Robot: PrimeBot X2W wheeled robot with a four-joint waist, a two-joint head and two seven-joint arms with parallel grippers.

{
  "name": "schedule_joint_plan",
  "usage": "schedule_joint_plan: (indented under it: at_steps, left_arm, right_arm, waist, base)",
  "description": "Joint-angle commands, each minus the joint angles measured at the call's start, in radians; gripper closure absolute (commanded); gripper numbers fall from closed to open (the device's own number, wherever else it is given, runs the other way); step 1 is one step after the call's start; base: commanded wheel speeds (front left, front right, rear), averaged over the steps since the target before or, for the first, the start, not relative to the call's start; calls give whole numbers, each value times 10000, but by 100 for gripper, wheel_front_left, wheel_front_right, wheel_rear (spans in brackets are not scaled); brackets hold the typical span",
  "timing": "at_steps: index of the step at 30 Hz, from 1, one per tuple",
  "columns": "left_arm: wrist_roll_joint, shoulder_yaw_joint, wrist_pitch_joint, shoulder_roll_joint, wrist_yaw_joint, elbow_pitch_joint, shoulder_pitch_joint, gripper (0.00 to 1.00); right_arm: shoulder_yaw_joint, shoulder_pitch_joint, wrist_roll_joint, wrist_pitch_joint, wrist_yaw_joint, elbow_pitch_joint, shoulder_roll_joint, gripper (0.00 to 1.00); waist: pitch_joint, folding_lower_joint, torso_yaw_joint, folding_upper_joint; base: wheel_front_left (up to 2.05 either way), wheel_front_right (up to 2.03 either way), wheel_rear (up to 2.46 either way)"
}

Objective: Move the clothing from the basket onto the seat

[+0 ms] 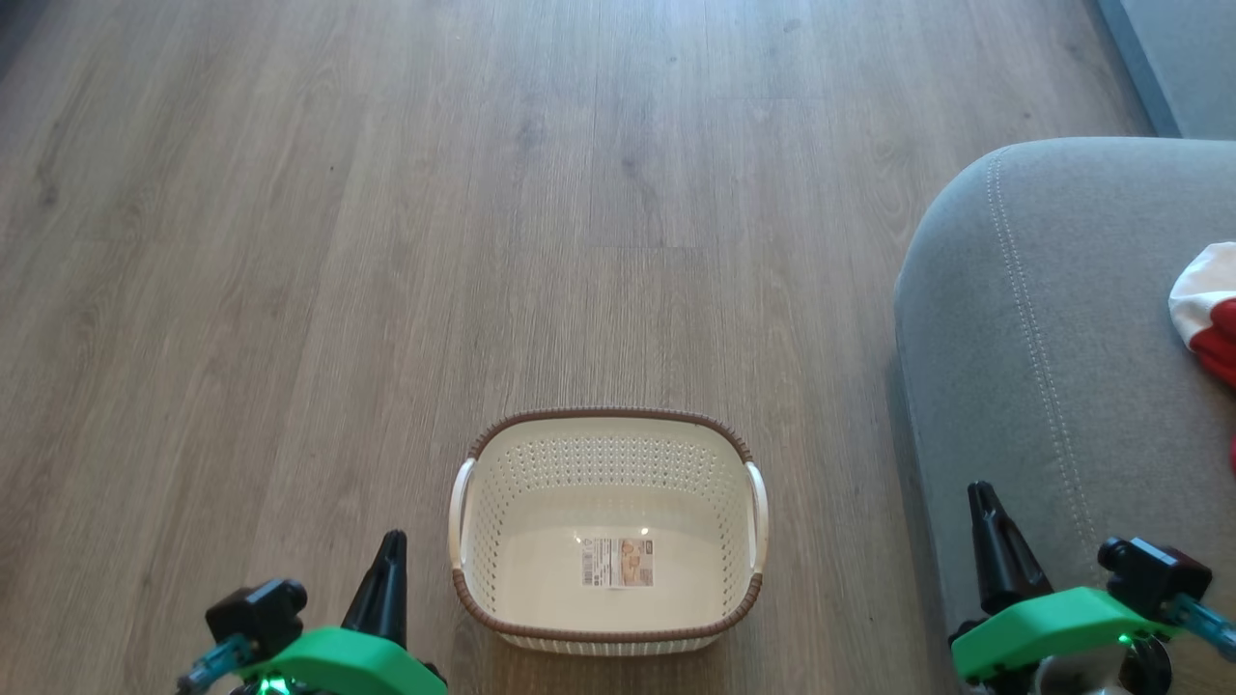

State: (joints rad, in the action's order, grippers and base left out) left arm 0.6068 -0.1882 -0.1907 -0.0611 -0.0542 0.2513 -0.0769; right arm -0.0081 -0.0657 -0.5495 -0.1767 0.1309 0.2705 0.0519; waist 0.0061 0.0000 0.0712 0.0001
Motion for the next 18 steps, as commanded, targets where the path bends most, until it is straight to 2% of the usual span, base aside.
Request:
schedule_joint_plan:
  at_steps: [1,18]
  left_arm:
    - [328,249,70,-81,128,-252,556,100]
    - [2044,617,490,-121,418,-238,761,100]
  right_arm:
    - [-46,551,-346,60,0,-292,74,100]
    - [-169,746,-2112,501,-1,-290,93,100]
  waist:
    - [0,0,-13,-1]
    - [-5,0,-131,-1]
  base:
    - [0,0,0]
    - [0,0,0]
